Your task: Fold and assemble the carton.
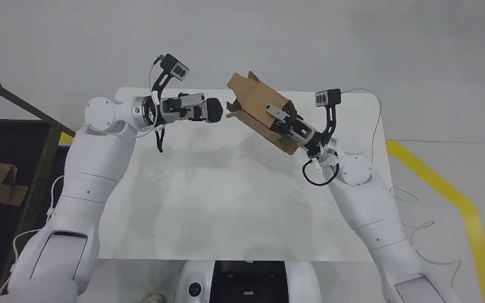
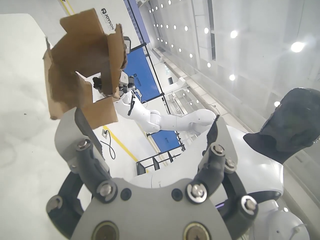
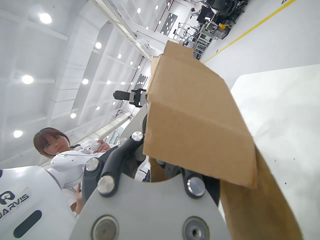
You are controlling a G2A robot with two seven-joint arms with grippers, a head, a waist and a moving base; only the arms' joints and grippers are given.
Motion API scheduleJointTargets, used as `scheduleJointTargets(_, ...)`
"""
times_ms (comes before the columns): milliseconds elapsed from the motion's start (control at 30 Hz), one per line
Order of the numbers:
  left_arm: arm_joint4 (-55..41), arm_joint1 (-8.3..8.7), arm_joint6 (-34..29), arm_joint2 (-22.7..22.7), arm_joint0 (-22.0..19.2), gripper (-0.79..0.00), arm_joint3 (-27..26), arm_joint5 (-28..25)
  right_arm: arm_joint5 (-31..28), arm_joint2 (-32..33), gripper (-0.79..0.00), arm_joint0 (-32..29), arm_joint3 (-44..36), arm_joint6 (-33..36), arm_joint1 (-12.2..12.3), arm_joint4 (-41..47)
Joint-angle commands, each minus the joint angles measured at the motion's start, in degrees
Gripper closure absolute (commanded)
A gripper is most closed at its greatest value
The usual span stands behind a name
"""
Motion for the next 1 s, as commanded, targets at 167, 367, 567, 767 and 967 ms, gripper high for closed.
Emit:
scheduleJointTargets(167, 1.09, 0.92, 1.53, -3.66, 2.06, -0.785, 0.13, 0.45, -0.3, 0.89, 0.0, -1.05, -0.65, 5.61, 0.53, 2.4)
scheduleJointTargets(367, 1.75, 0.47, 1.38, -1.04, 1.67, -0.785, 0.66, 1.36, -0.33, -0.12, 0.0, -1.49, -2.9, 8.98, 0.59, 3.37)
scheduleJointTargets(567, -1.48, -0.42, -1.16, 2.13, 0.24, -0.785, 0.98, 2.09, -0.89, -1.23, 0.0, -1.41, -3.74, 9.31, 0.42, 3.37)
scheduleJointTargets(767, -3.3, -0.86, -2.49, 3.18, -0.83, -0.785, 1.26, 2.12, -1.12, -2.16, 0.0, -0.84, -3.33, 9.77, 0.26, 3.32)
scheduleJointTargets(967, -3.5, -1.13, -2.82, 3.68, -1.89, -0.785, 1.15, 1.99, -1.04, -3.49, 0.0, -0.17, -3.0, 10.36, -0.02, 3.86)
